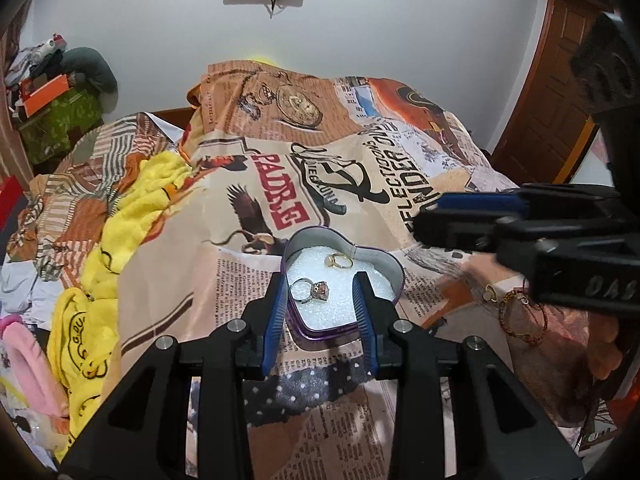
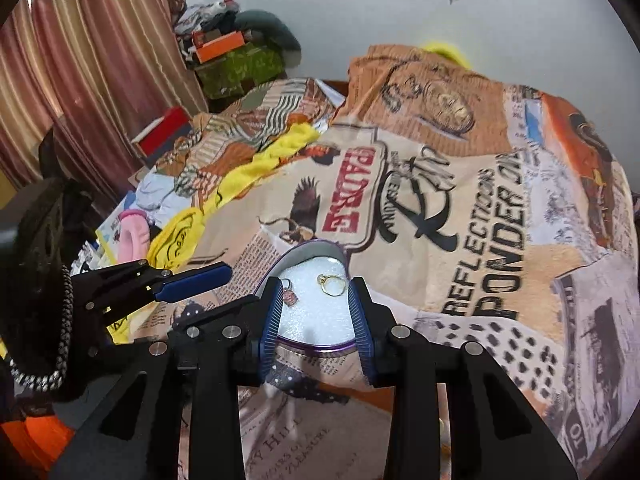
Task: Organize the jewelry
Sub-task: 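Withdraw both open tools from the tin back toward the remaining jewelry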
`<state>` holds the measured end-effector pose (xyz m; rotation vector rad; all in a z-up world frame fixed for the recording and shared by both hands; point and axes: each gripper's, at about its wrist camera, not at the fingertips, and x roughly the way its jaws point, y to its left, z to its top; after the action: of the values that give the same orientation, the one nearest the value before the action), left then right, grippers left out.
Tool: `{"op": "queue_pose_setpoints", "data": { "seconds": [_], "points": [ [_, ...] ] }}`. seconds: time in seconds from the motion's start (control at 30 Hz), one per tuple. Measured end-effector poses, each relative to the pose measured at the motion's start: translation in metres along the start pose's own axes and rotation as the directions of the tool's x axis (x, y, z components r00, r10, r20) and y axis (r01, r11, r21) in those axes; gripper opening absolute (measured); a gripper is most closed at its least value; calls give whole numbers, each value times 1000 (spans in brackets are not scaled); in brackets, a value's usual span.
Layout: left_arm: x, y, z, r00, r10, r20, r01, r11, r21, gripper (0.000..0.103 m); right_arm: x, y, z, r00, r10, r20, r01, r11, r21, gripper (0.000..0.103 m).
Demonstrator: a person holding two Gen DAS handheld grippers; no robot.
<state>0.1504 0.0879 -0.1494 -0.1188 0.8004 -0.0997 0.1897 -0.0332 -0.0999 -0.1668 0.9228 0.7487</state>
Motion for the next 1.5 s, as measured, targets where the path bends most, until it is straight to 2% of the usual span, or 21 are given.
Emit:
{"op": "queue_pose_setpoints", "data": {
  "seconds": [0.3,0.47,0.67,0.83,0.9,1.17,1.5],
  "points": [
    [-32,-16,12,997,19,69,-20,1000,7,33,-57,-17,-12,991,-74,115,70,997,37,31],
    [-47,-34,20,993,3,114,-4,1000,9,43,-84,-34,-24,980,-123,157,112,991,75,32],
    [-48,-60,26,992,-38,123,36,999,21,44,-113,-56,-43,962,-201,184,182,977,112,37],
    [-36,-81,27,994,-73,86,71,997,28,47,-134,-82,-67,939,-291,184,264,952,155,38],
    [-30,-88,25,994,-85,65,83,996,33,47,-136,-86,-71,938,-294,182,267,950,160,38],
    [-3,-110,10,993,-112,-23,114,991,64,47,-133,-114,-105,941,-321,110,294,933,209,38],
    [35,-122,-13,988,-86,-125,102,986,134,47,-114,-126,-134,961,-274,21,263,938,228,38]
  ]
}}
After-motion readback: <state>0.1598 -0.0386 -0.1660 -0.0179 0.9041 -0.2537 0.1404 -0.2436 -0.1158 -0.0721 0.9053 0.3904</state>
